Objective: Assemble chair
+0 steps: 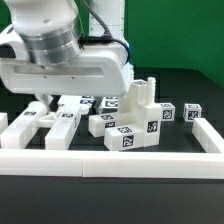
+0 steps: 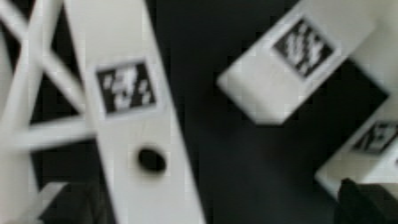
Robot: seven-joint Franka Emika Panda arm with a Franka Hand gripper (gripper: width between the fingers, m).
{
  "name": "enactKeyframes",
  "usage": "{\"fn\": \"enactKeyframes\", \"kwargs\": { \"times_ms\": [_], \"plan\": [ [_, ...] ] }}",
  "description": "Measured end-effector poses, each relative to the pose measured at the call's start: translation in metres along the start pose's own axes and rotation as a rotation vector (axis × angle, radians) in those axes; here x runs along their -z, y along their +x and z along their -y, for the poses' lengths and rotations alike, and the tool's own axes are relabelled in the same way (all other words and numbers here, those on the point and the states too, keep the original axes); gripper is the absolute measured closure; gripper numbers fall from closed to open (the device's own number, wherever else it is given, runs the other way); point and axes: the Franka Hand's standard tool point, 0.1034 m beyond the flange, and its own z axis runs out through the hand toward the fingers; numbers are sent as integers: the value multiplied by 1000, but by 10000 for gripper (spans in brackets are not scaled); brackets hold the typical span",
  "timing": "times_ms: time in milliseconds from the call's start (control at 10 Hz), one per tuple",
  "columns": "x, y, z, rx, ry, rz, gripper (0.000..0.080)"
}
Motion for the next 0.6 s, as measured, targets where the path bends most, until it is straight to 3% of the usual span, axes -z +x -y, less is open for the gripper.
{"fn": "enactKeyframes", "kwargs": {
  "times_ms": [100,300,600],
  "plan": [
    [6,9,0,0,-7,-74,151],
    [2,10,-3,-1,-25,-176,151],
    [-17,9,-13,180,-58,-175,151]
  ]
}}
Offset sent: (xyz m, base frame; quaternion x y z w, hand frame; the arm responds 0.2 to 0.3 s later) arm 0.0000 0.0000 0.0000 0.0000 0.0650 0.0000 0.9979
